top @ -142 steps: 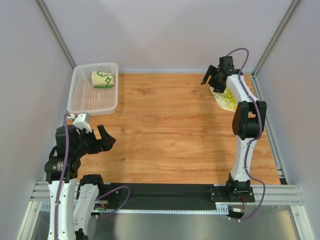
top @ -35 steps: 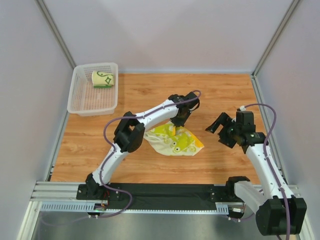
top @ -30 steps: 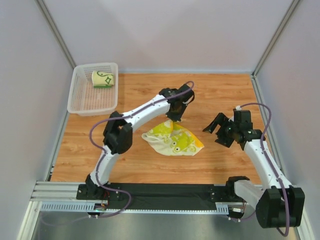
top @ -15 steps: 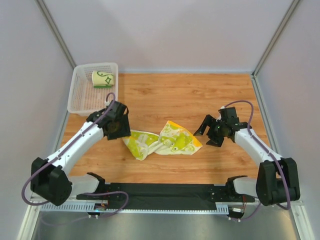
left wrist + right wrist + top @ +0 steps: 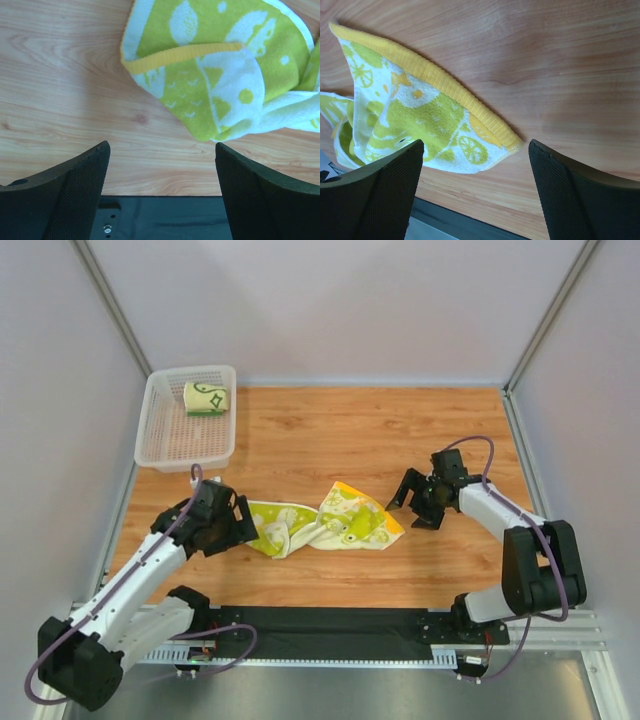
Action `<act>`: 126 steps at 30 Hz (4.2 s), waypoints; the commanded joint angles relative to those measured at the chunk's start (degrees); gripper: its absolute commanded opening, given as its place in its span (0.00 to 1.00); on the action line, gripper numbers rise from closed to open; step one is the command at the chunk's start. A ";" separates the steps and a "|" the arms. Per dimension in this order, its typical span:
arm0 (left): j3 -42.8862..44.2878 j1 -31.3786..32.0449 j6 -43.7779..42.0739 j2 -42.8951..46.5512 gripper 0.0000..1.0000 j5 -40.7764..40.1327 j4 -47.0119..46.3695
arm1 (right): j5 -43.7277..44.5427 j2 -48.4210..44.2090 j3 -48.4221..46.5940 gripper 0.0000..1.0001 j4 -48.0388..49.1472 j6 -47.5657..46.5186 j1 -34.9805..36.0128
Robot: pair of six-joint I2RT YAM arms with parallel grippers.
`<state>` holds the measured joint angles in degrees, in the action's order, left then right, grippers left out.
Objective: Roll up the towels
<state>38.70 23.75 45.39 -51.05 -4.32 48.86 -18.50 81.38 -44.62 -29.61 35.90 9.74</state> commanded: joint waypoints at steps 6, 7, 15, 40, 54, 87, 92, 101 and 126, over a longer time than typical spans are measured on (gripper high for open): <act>10.40 11.67 2.25 -16.23 0.92 -2.98 -6.32 | 1.36 2.29 -2.31 0.86 2.62 -1.89 0.37; 11.65 12.28 2.08 -18.37 0.92 -3.15 -6.50 | 1.36 2.29 -2.49 0.86 2.54 -2.15 0.37; 21.06 14.13 -0.83 -33.84 0.91 -2.80 -9.14 | 1.89 1.50 -2.40 0.85 1.22 -3.20 0.37; 19.31 15.89 -0.91 -36.23 0.40 -6.14 -6.06 | 12.97 9.14 -23.93 0.86 -11.52 -8.21 8.98; 13.43 15.98 2.16 -25.78 0.00 -10.80 -2.02 | 14.99 29.16 -46.94 0.85 -21.28 -12.96 18.99; 6.38 15.19 3.75 -9.60 0.00 -14.05 0.88 | 21.66 52.04 -64.45 0.00 -27.52 -14.37 26.04; 11.04 14.66 -0.02 -10.82 0.00 -13.62 0.97 | 21.23 45.98 -66.55 0.00 -28.31 -15.24 23.93; 31.88 12.99 -7.24 -11.02 0.00 -13.61 3.87 | 9.37 18.18 -57.05 0.00 -25.53 -11.39 14.26; -6.62 13.69 23.95 20.30 1.00 -12.20 10.45 | 10.59 -20.22 0.85 0.92 -5.81 4.80 10.83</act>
<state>28.75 37.36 67.11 -24.75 -15.11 57.06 -8.93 61.23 -40.58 -36.84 41.32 20.45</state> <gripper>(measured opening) 0.993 0.915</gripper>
